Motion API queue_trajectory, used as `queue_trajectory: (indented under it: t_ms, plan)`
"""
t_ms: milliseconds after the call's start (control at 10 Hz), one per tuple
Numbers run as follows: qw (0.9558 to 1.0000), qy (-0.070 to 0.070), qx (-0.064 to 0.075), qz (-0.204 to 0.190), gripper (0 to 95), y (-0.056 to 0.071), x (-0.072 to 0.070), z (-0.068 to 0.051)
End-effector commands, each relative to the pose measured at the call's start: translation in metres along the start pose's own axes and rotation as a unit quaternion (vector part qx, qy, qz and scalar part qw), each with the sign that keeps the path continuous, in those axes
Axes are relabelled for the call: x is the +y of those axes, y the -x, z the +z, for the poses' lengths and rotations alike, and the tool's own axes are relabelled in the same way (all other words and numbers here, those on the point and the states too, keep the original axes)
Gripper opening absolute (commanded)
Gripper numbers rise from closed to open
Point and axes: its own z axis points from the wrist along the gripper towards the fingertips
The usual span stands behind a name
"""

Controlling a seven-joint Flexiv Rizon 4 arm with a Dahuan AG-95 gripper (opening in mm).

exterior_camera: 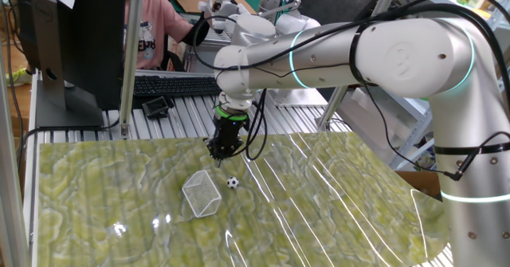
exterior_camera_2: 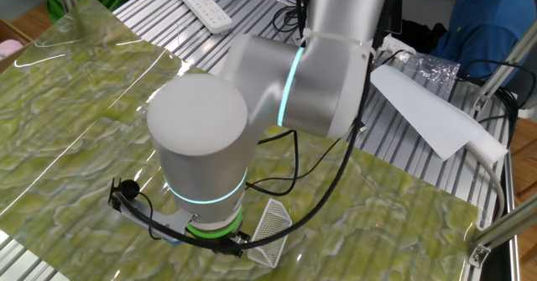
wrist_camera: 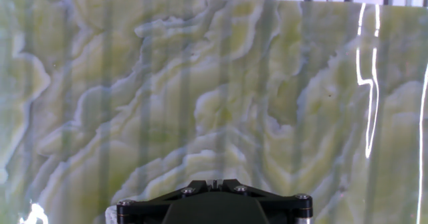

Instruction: Push the soccer ball into the goal

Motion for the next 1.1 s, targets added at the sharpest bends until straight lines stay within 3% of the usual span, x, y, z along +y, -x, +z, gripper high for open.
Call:
queue_trajectory:
  t_ms: [100, 1100]
  plan:
    - [0.9999, -0.011, 0.001, -0.001, 0.0, 0.0001, -0.0009, 0.0000]
    - [0.9999, -0.009, 0.000, -0.014, 0.0, 0.0001, -0.0009, 0.0000]
